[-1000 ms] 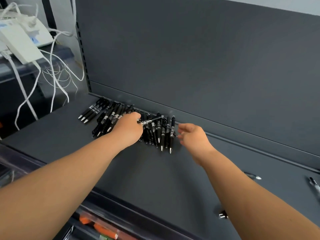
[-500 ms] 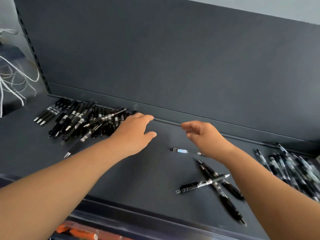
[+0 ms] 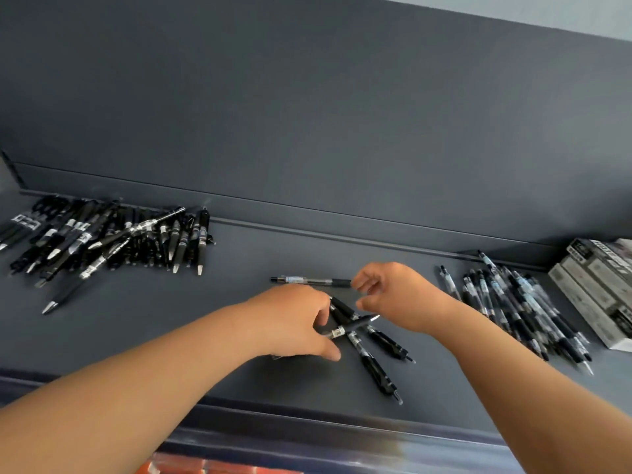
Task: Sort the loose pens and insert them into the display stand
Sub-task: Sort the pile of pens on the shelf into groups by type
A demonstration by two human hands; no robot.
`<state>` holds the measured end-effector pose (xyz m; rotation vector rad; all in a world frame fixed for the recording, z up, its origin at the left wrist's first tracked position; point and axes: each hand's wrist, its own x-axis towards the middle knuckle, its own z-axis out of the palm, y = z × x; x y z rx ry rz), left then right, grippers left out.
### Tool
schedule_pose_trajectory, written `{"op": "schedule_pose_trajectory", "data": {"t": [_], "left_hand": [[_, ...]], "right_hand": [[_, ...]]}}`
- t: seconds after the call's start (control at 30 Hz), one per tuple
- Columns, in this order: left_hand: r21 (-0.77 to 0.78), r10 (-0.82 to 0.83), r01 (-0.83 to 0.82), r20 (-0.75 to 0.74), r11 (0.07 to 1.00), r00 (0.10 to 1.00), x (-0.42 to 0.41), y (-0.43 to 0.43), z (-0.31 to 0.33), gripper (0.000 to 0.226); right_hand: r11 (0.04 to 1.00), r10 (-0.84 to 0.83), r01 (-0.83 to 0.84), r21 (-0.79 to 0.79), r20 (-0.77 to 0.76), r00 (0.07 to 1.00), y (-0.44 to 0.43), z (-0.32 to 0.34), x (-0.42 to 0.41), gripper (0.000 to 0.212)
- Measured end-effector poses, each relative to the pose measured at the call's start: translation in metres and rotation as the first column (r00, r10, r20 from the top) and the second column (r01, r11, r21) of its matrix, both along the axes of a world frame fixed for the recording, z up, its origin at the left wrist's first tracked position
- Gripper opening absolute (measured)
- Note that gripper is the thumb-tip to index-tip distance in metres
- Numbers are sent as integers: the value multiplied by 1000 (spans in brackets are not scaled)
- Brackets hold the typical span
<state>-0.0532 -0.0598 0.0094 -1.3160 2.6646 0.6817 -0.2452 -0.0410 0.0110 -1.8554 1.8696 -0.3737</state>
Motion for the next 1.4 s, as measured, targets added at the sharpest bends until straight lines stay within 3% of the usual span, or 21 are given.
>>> {"op": "schedule_pose_trajectory", "data": {"t": [0.2,0.3,0.37,0.57,0.67,0.93,1.07,1.17,1.27,1.4], "left_hand": [[-51,53,-53,10,997,999,-5,0,-11,10],[-93,128,-128,1,987,992,3,-5,-7,2],[-111,199,-199,-4,974,980,11,-8,-6,4],[-58,404,-410,-96,910,910,27,-12,-9,8],[-17,455,-463,-157,886,877,33,-11,-9,9],[26,515,-522,-210,853,831,59,-10,-5,10],[48,545,-550,-230,834,806,83,-13,-7,12],[63,575,-580,-257,812,777,106,-19,-7,17],[52,609,-624,-294,780,737,134,-26,-6,20],[1,652,-687,-317,726,689,177,-39,0,19]], "right_hand": [[999,-26,27,-35,19,999,3,-4,-11,16],[998,-55,56,-12,59,997,8,-4,-17,5],[997,-64,62,36,57,996,13,-4,-18,10],[986,38,-4,168,-200,979,30,-8,4,54],[993,76,-44,113,-299,951,27,-12,17,41],[998,64,-55,34,-379,923,10,-15,43,13],[991,100,-128,-27,-473,875,-1,-23,66,24],[990,126,-139,-10,-363,923,-15,-20,85,21],[995,101,-99,27,-52,994,-33,-12,109,12],[991,-35,-16,134,375,926,-55,2,156,7]]}}
